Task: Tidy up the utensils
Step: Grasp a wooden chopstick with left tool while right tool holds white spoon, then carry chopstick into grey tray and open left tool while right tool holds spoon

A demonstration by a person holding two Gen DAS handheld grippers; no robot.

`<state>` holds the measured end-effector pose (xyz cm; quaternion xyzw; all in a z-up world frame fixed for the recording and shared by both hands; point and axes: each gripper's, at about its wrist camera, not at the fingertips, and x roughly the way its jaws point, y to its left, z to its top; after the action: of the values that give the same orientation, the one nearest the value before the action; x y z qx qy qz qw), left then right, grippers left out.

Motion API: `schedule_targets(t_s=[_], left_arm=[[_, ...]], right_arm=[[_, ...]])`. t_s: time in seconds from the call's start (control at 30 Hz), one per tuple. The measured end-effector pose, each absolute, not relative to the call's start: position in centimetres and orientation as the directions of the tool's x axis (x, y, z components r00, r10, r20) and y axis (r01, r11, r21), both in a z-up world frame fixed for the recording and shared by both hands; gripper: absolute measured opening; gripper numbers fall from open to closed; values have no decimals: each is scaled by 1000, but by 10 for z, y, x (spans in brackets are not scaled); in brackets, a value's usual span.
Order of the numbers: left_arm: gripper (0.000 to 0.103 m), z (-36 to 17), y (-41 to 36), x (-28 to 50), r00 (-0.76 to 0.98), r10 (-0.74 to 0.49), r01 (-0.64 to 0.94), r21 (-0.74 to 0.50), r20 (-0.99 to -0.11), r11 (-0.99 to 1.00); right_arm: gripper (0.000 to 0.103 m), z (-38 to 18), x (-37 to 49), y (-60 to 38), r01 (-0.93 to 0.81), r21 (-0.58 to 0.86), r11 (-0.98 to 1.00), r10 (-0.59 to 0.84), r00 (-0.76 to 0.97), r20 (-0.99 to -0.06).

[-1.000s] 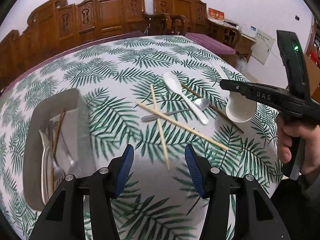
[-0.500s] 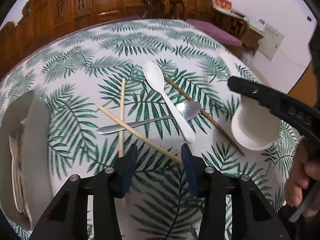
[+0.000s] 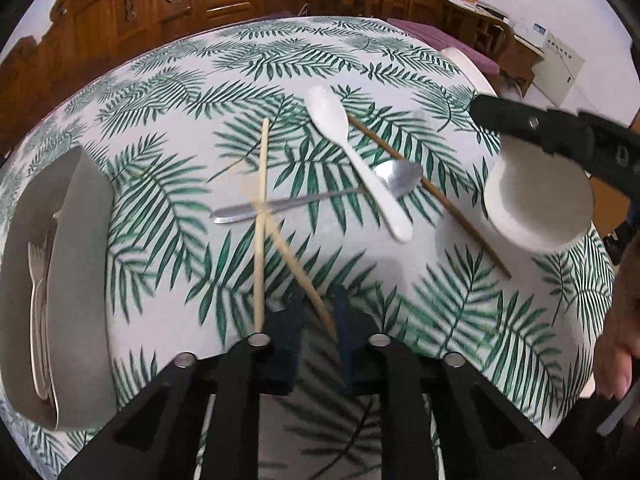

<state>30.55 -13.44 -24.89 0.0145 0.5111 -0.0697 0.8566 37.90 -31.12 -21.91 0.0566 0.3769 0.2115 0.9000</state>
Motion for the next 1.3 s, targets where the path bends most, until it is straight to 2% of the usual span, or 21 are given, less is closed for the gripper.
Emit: schedule_targets(t_s=[0.03,0.3,0.57,0.97,1.3], left_arm=[[5,-249,-134,302,465,-106,136,-47,-879,990],[4,-249,-129,281,458,-125,154,-60,-880,986],[4,-224,-114,267,509,-126,157,-52,-852,986],[4,-178,-61,258,594,-76,92,-27,-801,995],[4,-167,-19,262,620,-54,50,-29,-782,998]], right_arm=[[7,-219,378,-310,-342,260,903,425,625,-654],[7,-219,375,-300,-363,234,902,421,618,-664],[7,-217,370,-283,-409,219,886,441,599,-668],[7,-212,347,-241,-511,209,834,505,554,-662],[7,-211,330,-217,-566,178,805,520,528,-671]])
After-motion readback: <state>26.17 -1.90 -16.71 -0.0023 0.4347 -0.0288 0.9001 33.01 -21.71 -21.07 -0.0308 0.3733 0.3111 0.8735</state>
